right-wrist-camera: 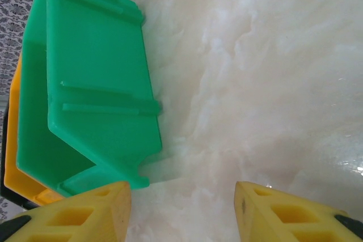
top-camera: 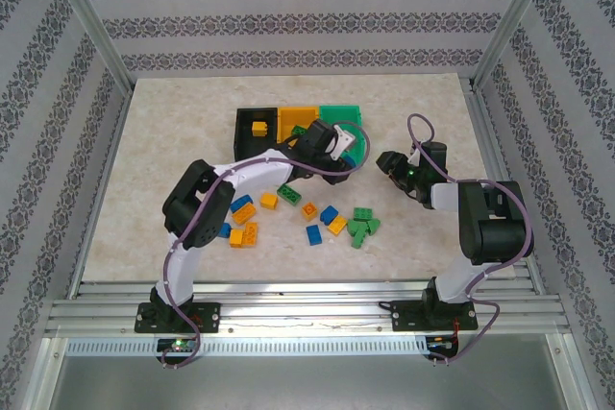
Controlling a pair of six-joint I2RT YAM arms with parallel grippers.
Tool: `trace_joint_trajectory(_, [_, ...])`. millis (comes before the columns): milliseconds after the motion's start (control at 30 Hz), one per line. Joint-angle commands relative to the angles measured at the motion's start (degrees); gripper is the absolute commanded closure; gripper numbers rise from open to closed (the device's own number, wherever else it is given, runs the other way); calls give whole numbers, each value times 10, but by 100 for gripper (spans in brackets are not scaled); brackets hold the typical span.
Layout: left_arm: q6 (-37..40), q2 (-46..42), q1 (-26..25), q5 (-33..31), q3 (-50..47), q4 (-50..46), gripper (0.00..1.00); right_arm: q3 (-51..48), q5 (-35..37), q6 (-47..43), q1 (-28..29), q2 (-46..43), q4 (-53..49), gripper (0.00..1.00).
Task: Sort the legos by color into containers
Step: Place the lego in the container.
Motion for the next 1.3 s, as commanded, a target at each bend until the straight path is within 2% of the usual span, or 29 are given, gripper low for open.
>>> trace_joint_trajectory(0, [-21,-4,16,-18,52,-13,77,-6,-5,0,-5,-5,11,48])
trace_joint_trajectory(200, [-41,27,36,-34,130,-50,74,-5,-4,-1,-5,-4,10,48])
trace_joint_trajectory(233, [-41,36,36,-47,150,-68,65,-4,-4,0,-4,-3,10,48])
trace_joint_trajectory(267, [-40,44,36,-57,172,-89,60,-4,-6,0,-5,-3,10,48])
trace_joint_trajectory(367, [-41,61,36,-63,205,-119,47,-5,-4,-1,-5,-5,10,48])
trace_joint_trajectory(433, [-44,59,36,-55,201,-114,43,-5,-4,-1,-5,-5,10,48])
trace_joint_trajectory(700, [-51,19,36,-44,126,-60,40,-6,-6,1,-5,-6,13,48])
trace_joint_trajectory(833, [-61,-2,36,-68,88,-44,41,-8,-10,4,-5,-3,22,48])
trace_joint_trajectory(1100, [-63,-34,34,-16,23,-1,41,-14,-10,4,-3,-11,31,48])
trace_joint_trajectory(1267, [-32,-53,14,10,-28,14,41,-12,-13,6,-3,-7,31,48])
